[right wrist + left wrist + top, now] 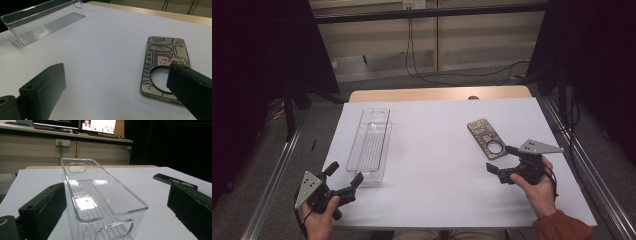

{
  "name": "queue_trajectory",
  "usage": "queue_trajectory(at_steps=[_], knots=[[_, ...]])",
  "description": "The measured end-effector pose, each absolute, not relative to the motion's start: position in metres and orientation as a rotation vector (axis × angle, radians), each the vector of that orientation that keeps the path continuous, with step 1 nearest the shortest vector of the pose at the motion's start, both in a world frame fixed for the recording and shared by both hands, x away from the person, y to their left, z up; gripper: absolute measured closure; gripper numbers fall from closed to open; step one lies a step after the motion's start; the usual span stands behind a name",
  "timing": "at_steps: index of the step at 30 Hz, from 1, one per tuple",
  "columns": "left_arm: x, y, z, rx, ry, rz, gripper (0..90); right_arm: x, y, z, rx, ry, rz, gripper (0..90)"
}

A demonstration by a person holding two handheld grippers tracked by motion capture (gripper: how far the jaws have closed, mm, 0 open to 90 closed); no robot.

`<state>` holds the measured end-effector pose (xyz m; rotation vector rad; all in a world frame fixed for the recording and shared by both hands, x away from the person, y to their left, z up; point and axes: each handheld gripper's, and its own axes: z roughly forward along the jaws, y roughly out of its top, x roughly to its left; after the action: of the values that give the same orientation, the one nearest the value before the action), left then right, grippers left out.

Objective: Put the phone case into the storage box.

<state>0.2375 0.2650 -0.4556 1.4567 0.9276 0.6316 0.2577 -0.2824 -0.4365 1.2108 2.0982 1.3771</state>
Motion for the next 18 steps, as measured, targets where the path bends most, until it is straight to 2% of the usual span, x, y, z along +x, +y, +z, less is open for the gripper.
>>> queue_trajectory(at_steps=[2,6,7,9,12,18], knots=[[0.238,0.266,-0.456,1.460,0.928,0.632,2.4,0.261,-0.283,-0.436,1.222,2.140,1.372,5.6],[0.238,0.265,-0.456,1.467,0.925,0.634,2.4,0.273,-0.284,-0.431,1.239,2.122,1.362,2.0],[0.238,0.264,-0.456,1.469,0.926,0.632,2.4,0.278,-0.285,-0.428,1.239,2.131,1.367,5.0],[0.239,0.263,-0.456,1.472,0.929,0.631,2.4,0.281,-0.285,-0.426,1.243,2.118,1.353,1.9],[0.239,0.264,-0.456,1.475,0.933,0.637,2.4,0.286,-0.287,-0.426,1.259,2.129,1.343,1.8],[0.238,0.264,-0.456,1.476,0.932,0.640,2.4,0.298,-0.293,-0.429,1.283,2.165,1.302,7.7]])
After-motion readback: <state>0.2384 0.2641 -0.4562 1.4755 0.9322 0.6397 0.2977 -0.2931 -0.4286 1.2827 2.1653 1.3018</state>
